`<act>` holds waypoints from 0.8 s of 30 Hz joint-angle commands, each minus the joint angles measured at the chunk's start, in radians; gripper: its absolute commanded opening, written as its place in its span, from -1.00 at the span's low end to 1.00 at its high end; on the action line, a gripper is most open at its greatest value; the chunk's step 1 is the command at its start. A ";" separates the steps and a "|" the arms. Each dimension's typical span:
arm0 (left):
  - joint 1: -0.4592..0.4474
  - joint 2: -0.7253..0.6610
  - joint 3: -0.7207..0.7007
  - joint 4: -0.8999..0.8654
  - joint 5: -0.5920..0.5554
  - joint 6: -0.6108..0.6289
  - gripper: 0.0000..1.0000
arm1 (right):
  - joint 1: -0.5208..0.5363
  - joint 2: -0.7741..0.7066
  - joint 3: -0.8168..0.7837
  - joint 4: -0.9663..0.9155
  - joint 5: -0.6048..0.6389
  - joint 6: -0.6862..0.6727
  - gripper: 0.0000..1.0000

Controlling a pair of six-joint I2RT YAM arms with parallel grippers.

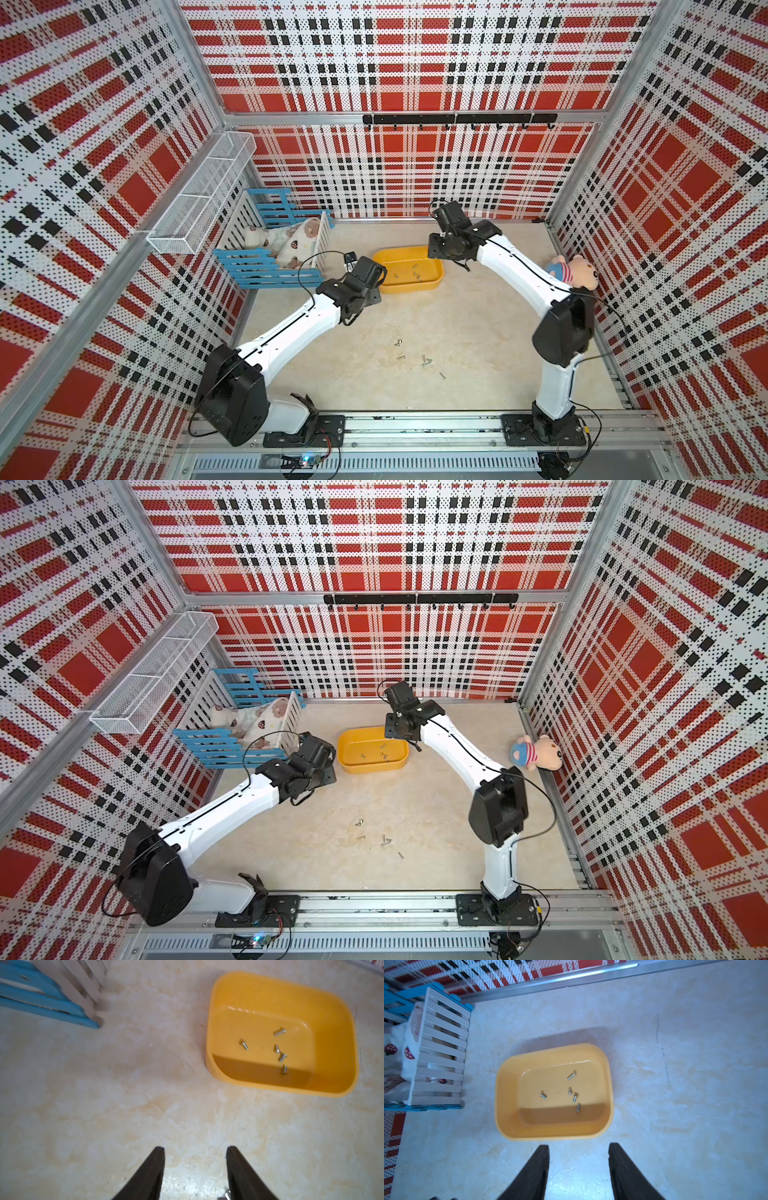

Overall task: Put the screws on the desktop into the storage box
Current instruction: Place the screw in the storage box, then pick up the screw from the center of the board.

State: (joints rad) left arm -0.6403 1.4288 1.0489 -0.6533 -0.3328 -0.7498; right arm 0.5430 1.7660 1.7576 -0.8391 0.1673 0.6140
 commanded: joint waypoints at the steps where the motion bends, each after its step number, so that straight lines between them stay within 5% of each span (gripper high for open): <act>1: -0.065 0.055 -0.027 0.033 0.025 -0.054 0.09 | -0.033 -0.108 -0.133 0.023 0.073 0.002 0.04; 9: -0.200 0.210 0.014 0.047 0.093 -0.087 0.09 | -0.076 -0.308 -0.340 -0.003 0.097 0.007 0.05; 24: -0.291 0.301 0.015 0.050 0.116 -0.125 -0.12 | -0.104 -0.396 -0.495 -0.005 0.074 0.012 0.05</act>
State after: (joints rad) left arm -0.9184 1.7092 1.0500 -0.6106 -0.2203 -0.8616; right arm 0.4477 1.3949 1.2743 -0.8421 0.2436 0.6216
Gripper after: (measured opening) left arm 0.443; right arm 0.524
